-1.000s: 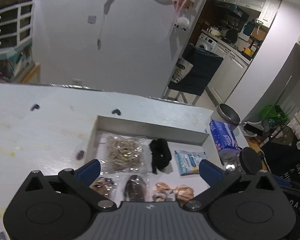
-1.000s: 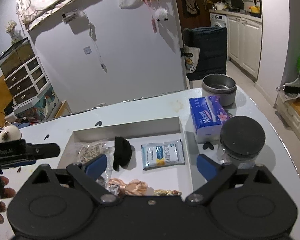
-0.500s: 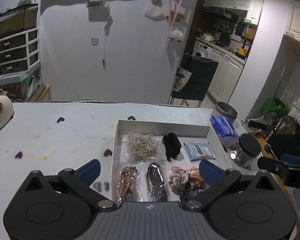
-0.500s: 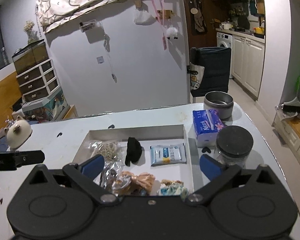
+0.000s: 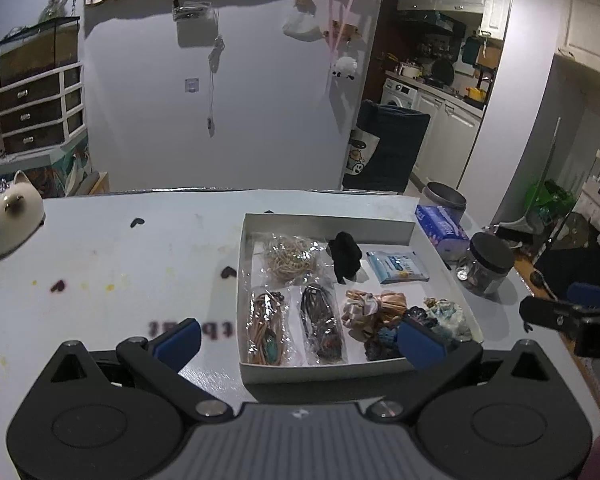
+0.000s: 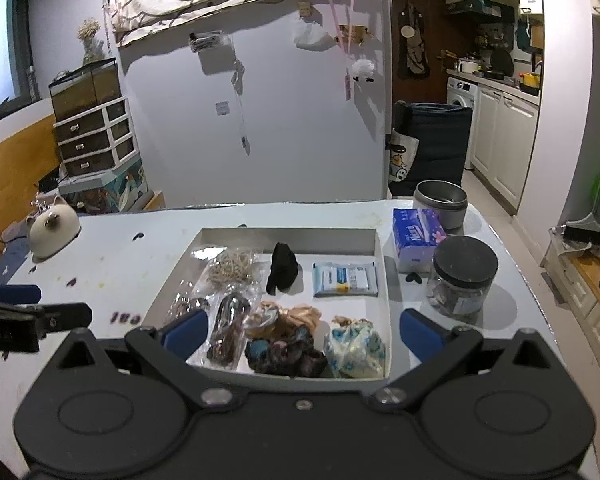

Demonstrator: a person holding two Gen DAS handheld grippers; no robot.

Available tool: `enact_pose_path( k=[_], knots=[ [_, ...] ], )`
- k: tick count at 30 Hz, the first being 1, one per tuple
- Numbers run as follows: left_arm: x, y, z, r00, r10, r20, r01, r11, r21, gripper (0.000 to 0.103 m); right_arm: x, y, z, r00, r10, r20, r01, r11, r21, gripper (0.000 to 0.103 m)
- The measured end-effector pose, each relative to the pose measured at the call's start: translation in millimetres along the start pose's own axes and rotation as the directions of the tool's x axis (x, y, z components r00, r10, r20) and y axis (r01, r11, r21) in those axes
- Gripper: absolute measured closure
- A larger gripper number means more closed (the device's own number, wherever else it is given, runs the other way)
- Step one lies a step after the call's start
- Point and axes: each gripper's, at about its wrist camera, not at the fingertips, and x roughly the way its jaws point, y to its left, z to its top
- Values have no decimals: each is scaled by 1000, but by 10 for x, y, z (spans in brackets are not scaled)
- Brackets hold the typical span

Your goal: Organize soft objects

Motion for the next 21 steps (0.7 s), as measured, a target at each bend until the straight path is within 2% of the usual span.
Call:
enact_pose_path(
  k=[10,21],
  knots=[
    [-34,-75,-78,1000,-14,-21,15,1000,10,0,-134,-27,-141,1000,-24,-2,24,1000,14,0],
    [-45,-48,-104,999,4,-35,-3,1000,18,0,-159,15,-176,999,-40,3,40,999,0,0]
  ],
)
